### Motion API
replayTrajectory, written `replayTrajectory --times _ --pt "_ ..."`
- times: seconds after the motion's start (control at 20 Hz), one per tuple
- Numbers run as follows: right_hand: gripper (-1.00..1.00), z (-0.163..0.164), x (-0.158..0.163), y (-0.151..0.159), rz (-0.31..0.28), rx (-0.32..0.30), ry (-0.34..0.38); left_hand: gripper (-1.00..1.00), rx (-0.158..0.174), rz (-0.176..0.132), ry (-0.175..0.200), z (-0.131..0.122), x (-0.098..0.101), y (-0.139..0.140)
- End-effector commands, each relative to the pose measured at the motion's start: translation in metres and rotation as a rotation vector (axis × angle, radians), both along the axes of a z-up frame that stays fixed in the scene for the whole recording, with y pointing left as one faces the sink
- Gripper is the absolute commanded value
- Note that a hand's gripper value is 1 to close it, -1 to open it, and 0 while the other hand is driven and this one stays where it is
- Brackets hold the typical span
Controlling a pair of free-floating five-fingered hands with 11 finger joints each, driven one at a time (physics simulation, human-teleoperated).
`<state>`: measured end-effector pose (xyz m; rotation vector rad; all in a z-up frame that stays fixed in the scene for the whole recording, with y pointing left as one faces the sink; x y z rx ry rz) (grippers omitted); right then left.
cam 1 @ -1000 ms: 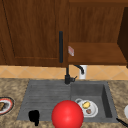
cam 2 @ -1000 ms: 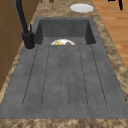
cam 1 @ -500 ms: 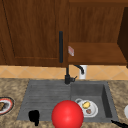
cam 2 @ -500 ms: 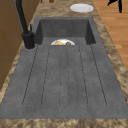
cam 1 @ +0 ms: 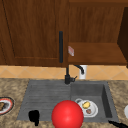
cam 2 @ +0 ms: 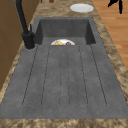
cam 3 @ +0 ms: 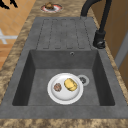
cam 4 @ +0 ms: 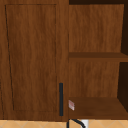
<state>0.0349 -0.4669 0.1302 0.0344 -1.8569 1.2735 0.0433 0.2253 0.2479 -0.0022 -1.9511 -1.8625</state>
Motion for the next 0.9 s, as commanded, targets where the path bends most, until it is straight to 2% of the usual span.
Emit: replayTrajectory --times 0.0,0.05,0.2,0.45,0.85 --pt "-1.0 0.0 0.0 0.008 0.01 -0.039 -0.016 0.0 0.0 0.0 0.0 0.0 0.0 0.0" --pt "-1.0 0.0 0.005 0.011 -0.014 -0.036 -0.005 0.0 0.0 0.0 0.0 0.0 0.0 0.0" --pt "-1.0 0.006 0.011 0.014 -0.113 -0.04 -0.036 0.0 0.0 0.0 0.0 0.0 0.0 0.0" --pt "-1.0 0.009 0.011 0.02 -0.204 -0.047 -0.063 0.0 0.0 0.0 0.0 0.0 0.0 0.0" --pt "-1.0 0.014 0.014 0.026 -0.383 -0.066 -0.119 0.0 0.0 0.0 0.0 0.0 0.0 0.0"
